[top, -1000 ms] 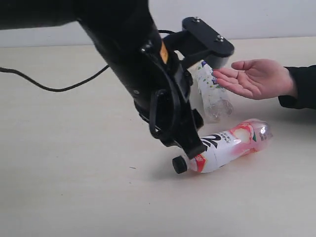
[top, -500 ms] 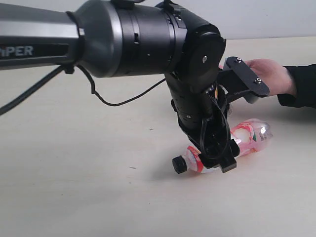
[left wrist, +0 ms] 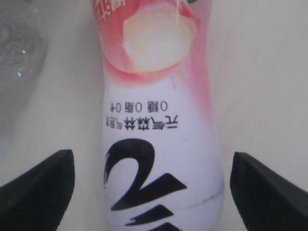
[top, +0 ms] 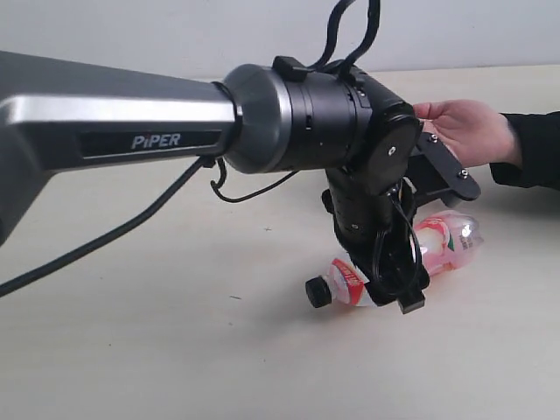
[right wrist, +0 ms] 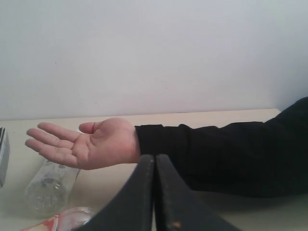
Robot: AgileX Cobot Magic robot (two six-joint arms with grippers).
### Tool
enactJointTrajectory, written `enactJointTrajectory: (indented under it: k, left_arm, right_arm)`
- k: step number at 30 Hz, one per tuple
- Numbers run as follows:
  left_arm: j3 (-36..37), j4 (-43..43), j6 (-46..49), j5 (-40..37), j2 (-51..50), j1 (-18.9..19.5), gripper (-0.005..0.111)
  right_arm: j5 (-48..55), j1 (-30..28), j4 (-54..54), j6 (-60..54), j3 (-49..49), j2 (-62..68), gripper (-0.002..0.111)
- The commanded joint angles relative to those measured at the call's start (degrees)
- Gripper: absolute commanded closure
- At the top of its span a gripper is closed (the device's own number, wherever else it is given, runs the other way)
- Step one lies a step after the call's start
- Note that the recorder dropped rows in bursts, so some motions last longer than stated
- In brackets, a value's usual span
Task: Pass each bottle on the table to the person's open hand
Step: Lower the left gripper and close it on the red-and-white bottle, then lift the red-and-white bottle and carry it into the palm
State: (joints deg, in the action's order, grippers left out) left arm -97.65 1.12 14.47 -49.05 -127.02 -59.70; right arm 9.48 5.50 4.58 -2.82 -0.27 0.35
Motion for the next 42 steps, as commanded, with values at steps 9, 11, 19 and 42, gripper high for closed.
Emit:
enactJointTrajectory:
  k: [9, 11, 19, 42]
  left_arm:
    - [-0.46, 0.85, -0.12, -0.16, -1.99, -0.28, 0.026]
    - [-0.46, 0.85, -0.12, -1.56, -1.99, -0.28, 0.037]
    - [-0.46, 0.85, -1.60, -6.76, -1.99, -0.28, 0.106]
    - [-0.46, -0.09, -36.62, 5.05, 18.68, -2.57, 0.107]
  right_arm:
    - [-0.56, -0.17, 0.03, -0.03, 0.27, -0.35, 0.108]
    - [-0.56, -0.17, 0.03, -0.03, 0.27, -0.35, 0.108]
    - [-0.56, -0.17, 0.03, -0.03, 0.27, -0.35, 0.108]
    - [-0.56, -0.17, 0.03, -0.03, 0.27, -0.35, 0.108]
